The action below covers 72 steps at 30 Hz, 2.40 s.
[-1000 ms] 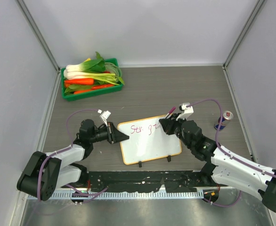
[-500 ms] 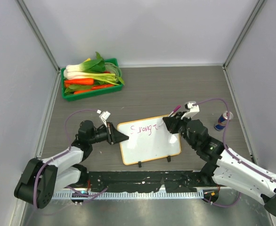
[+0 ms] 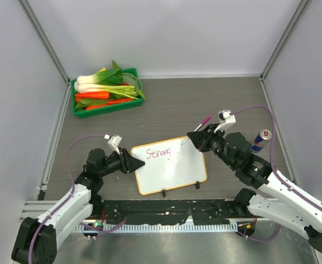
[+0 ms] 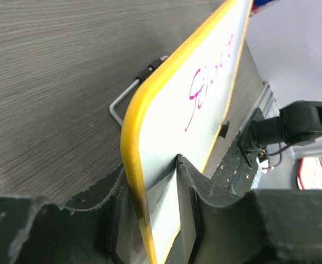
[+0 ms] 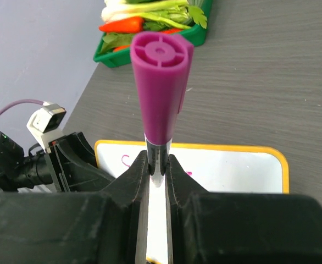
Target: Write a sentence on the whiteboard
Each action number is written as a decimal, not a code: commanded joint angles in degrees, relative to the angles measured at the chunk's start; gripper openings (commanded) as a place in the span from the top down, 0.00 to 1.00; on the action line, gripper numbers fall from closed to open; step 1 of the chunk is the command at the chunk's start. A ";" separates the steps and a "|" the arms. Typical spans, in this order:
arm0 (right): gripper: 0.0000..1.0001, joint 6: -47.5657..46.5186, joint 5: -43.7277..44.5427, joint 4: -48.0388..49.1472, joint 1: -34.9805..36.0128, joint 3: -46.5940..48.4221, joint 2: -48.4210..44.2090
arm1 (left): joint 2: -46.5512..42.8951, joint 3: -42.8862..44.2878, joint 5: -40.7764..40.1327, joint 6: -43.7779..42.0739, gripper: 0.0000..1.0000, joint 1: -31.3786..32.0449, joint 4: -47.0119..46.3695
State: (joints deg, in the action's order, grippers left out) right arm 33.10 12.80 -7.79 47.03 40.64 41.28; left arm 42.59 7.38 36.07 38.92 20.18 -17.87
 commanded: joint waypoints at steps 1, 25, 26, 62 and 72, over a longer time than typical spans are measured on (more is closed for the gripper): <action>0.99 -1.02 -0.58 -1.78 -0.09 3.04 0.47 | -2.24 -0.96 -5.58 -0.60 0.62 -0.59 1.43; 0.99 -5.86 -3.57 3.92 -4.13 2.34 8.82 | 1.89 2.03 -6.89 -1.39 1.00 -0.59 4.68; 0.99 -5.86 -3.57 4.53 -4.13 2.16 8.56 | 1.36 1.94 -7.42 -1.30 1.00 -0.59 5.29; 0.99 -7.70 -3.13 26.16 -4.13 -8.12 15.32 | -3.83 2.82 -14.72 0.63 1.00 -0.59 14.00; 0.99 -7.97 -2.95 27.31 -4.05 -8.56 17.17 | -3.13 2.73 -14.63 0.72 1.00 -0.59 13.30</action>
State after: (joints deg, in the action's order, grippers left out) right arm 25.43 8.80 15.81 43.00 31.90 58.06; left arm 38.35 9.43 28.21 41.82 20.14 -6.66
